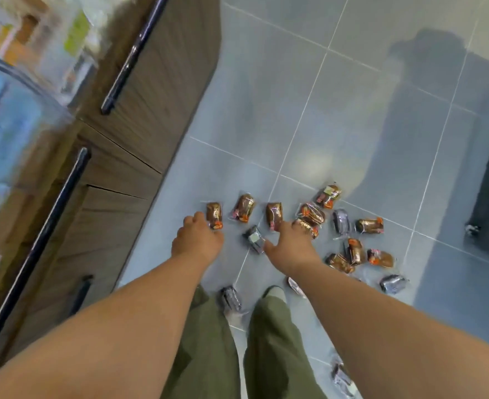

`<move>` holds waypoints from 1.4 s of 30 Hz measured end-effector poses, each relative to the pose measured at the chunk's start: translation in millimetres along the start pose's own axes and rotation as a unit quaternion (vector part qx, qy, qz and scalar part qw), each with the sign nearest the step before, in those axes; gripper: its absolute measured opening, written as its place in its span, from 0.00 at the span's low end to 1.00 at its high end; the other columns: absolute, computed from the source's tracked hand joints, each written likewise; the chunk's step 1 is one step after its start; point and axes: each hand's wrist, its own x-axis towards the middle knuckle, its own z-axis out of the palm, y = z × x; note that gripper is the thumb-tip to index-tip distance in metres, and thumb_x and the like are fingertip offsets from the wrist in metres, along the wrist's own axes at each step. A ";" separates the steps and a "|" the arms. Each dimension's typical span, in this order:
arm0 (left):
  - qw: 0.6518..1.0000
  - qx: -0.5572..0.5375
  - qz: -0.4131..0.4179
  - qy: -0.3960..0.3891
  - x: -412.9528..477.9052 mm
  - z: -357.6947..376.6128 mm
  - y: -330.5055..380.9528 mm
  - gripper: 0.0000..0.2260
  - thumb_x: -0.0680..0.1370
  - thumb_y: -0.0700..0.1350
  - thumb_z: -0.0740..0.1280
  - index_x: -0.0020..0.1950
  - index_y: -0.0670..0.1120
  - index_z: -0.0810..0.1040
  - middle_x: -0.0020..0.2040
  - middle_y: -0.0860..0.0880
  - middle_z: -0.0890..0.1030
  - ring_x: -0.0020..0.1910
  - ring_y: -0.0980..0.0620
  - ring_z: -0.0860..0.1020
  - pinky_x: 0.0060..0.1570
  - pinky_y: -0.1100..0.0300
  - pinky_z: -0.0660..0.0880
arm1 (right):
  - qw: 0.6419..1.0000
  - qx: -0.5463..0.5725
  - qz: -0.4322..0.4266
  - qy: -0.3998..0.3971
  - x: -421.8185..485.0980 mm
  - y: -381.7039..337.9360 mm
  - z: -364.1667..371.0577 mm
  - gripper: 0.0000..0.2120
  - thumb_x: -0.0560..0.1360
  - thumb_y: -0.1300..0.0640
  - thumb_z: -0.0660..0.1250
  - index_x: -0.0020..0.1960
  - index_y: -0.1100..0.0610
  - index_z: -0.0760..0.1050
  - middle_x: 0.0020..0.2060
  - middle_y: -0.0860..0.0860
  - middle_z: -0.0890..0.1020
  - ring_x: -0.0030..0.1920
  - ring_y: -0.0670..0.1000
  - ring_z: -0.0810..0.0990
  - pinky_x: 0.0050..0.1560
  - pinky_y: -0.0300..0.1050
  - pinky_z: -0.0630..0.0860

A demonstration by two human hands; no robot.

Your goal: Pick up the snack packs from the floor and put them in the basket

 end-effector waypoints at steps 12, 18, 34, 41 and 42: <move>1.000 0.005 -0.005 -0.024 181.5 137.2 -36.8 0.27 0.77 0.51 0.63 0.73 0.49 0.57 0.64 0.41 0.63 0.58 0.37 0.73 0.57 0.48 0.72 | 0.996 -0.055 0.022 -0.066 192.9 45.4 122.3 0.30 0.76 0.45 0.64 0.72 0.57 0.60 0.68 0.57 0.66 0.68 0.61 0.67 0.66 0.56 0.68; 0.998 0.031 -0.014 -0.043 252.4 197.7 -53.0 0.28 0.79 0.52 0.60 0.76 0.60 0.51 0.72 0.38 0.53 0.63 0.34 0.70 0.64 0.46 0.68 | 0.990 -0.082 0.028 -0.113 259.3 69.9 180.6 0.38 0.74 0.43 0.66 0.76 0.53 0.51 0.72 0.56 0.61 0.71 0.62 0.62 0.68 0.59 0.66; 0.999 -0.031 -0.016 -0.007 239.8 200.7 -64.1 0.33 0.75 0.45 0.65 0.75 0.55 0.51 0.67 0.39 0.58 0.57 0.33 0.73 0.60 0.45 0.72 | 0.995 -0.060 0.071 -0.046 256.1 68.8 212.6 0.22 0.77 0.56 0.61 0.69 0.55 0.59 0.66 0.55 0.65 0.65 0.61 0.66 0.60 0.56 0.67; 0.999 -0.042 0.005 0.009 145.1 116.9 -44.2 0.36 0.74 0.46 0.67 0.75 0.53 0.49 0.66 0.42 0.61 0.59 0.37 0.72 0.57 0.46 0.73 | 0.999 0.027 0.024 0.024 167.7 31.7 131.0 0.21 0.79 0.58 0.59 0.69 0.59 0.58 0.65 0.58 0.63 0.61 0.64 0.71 0.60 0.58 0.70; 0.999 -0.049 0.010 0.014 130.6 101.5 -38.0 0.37 0.73 0.46 0.68 0.75 0.52 0.49 0.67 0.42 0.61 0.60 0.37 0.72 0.58 0.46 0.73 | 0.998 0.043 0.020 0.037 153.9 26.2 116.8 0.22 0.79 0.57 0.60 0.70 0.59 0.58 0.66 0.59 0.62 0.61 0.64 0.70 0.61 0.58 0.70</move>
